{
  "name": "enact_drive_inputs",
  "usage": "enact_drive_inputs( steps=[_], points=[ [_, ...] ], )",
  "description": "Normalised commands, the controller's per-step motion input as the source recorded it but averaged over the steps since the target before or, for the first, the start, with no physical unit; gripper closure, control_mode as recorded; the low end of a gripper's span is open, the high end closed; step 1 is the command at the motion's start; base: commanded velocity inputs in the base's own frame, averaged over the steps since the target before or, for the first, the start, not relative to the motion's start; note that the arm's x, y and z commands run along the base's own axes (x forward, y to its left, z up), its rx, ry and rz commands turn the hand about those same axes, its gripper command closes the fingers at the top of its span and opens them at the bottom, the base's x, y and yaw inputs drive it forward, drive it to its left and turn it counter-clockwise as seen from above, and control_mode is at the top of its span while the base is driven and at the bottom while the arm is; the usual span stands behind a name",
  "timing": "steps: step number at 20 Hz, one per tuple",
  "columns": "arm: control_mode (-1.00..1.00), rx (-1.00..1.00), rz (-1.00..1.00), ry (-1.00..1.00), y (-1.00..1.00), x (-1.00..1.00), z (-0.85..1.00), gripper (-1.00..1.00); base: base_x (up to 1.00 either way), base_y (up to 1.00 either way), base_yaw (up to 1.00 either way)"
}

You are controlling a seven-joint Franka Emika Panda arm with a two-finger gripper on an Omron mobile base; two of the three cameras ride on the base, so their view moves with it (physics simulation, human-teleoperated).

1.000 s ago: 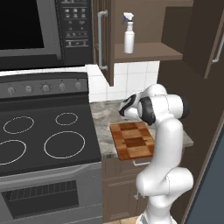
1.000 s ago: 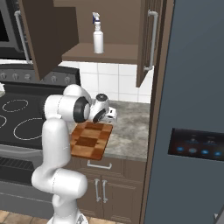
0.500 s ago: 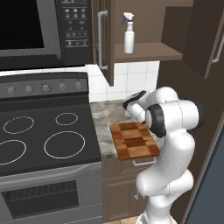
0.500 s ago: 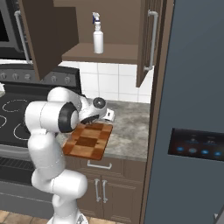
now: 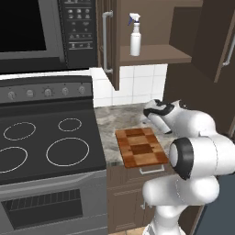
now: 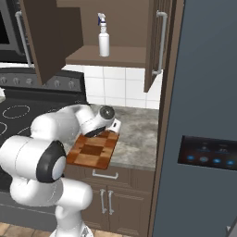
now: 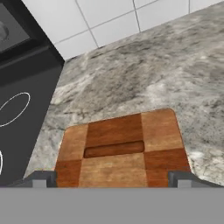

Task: Move the cutting board and knife to the sink. Then move spray from the cabinet to the counter.

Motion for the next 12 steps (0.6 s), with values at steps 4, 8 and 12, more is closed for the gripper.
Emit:
enact_drive_inputs(
  steps=[4,8,12],
  points=[
    [-1.0,0.07,0.0,0.06,0.0,-0.32,1.0,-1.0,0.0,0.0,0.0],
    [-1.0,0.06,0.0,0.08,0.0,-0.34,0.97,-1.0,0.0,0.0,0.0],
    [-1.0,0.02,0.0,0.04,0.0,-0.51,0.42,-1.0,0.0,0.0,0.0]
  ],
)
